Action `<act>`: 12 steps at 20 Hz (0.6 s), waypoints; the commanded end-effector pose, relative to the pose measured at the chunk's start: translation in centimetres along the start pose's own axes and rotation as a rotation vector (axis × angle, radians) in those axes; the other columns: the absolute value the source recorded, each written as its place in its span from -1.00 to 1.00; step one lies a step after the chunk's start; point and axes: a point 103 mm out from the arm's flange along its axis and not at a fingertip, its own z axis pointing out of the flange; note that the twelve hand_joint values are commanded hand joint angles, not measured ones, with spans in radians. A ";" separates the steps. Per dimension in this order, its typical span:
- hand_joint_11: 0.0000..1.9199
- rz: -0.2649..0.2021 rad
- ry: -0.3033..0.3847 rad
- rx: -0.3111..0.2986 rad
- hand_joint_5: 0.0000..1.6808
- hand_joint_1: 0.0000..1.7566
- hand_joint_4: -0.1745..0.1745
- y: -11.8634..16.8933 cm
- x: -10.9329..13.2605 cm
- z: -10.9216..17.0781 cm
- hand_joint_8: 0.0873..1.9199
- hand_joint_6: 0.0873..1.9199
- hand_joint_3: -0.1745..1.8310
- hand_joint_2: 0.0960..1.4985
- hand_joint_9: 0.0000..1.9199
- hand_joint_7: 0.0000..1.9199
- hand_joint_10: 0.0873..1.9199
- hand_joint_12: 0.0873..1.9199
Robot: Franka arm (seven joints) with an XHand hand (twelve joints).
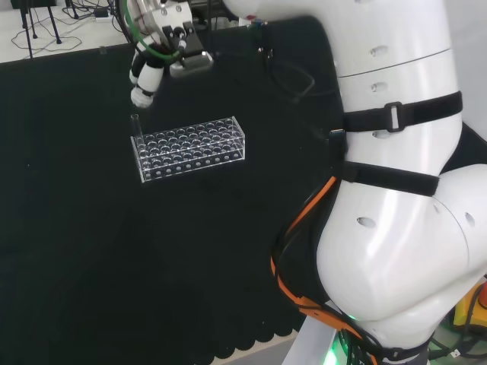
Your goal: Pick up the test tube.
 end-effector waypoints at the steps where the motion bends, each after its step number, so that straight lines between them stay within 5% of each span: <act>1: -1.00 -0.013 0.012 0.052 -0.64 -0.20 -0.54 1.1 0.8 2.2 -0.08 -0.93 -0.27 -0.07 -0.76 -0.69 -0.02 0.56; 12: -0.97 -0.040 0.025 0.070 -0.59 -0.18 -0.59 2.0 2.5 3.9 -0.08 -0.91 -0.27 -0.07 -0.69 -0.61 -0.03 0.56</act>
